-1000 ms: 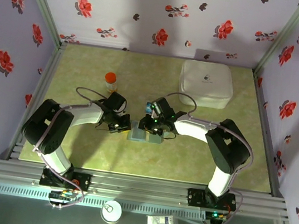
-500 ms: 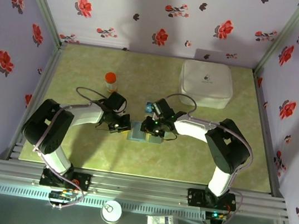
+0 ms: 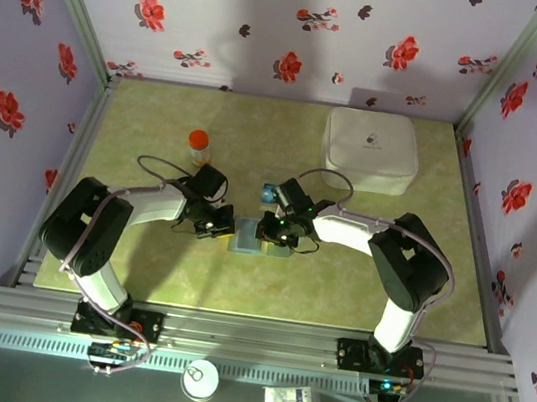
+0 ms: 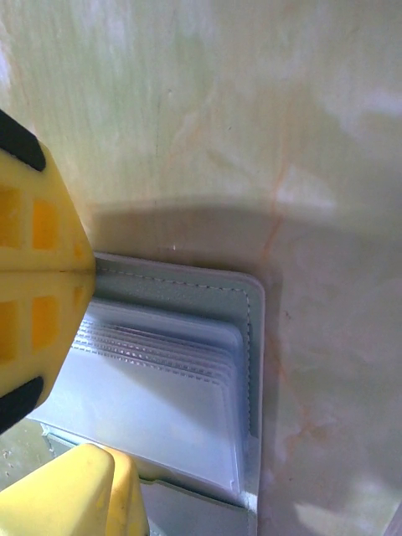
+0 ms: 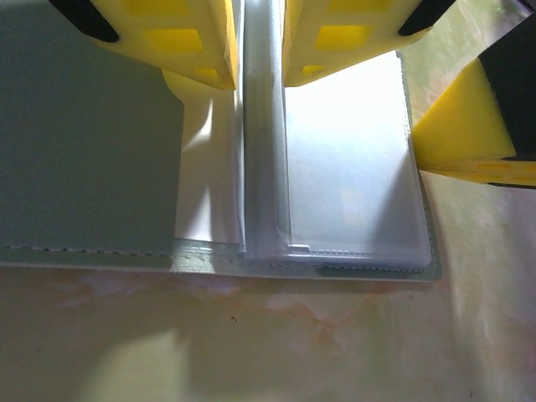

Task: Take the credit cards out of the card holder

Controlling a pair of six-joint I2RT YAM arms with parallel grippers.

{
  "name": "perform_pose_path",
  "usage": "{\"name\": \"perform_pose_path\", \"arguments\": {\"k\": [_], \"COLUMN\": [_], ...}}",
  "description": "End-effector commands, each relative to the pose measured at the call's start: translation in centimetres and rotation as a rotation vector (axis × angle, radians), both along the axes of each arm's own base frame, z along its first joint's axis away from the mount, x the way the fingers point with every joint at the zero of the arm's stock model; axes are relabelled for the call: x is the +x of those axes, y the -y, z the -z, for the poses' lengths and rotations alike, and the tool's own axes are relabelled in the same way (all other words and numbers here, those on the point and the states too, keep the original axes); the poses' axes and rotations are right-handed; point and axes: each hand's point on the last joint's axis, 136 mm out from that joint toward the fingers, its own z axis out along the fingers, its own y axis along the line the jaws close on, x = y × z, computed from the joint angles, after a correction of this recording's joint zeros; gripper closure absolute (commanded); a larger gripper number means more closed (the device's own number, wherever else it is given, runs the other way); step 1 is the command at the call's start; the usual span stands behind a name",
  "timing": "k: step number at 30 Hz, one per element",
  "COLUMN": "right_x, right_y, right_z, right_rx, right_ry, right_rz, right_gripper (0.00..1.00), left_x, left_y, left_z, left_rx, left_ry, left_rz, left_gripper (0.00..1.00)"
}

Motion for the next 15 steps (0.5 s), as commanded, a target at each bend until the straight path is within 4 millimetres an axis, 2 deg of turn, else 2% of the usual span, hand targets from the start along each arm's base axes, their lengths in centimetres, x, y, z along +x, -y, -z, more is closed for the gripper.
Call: {"name": "perform_pose_path", "arguments": {"k": [1, 11, 15], "right_x": [-0.4, -0.4, -0.2], "right_y": [0.6, 1.4, 1.6], "right_z": [1.0, 1.3, 0.3], "right_rx": [-0.05, -0.09, -0.091], "right_ry": [-0.004, 0.001, 0.024], "right_rz": [-0.011, -0.003, 0.005], "right_gripper": [0.8, 0.87, 0.86], "left_x": [-0.2, -0.2, -0.3], "left_y": [-0.2, -0.2, -0.2], "left_z": [0.4, 0.4, 0.4], "left_rx": [0.03, 0.029, 0.029], "left_ry": [-0.013, -0.01, -0.011], "left_rz": [0.018, 0.02, 0.019], "left_gripper": [0.98, 0.98, 0.98]}}
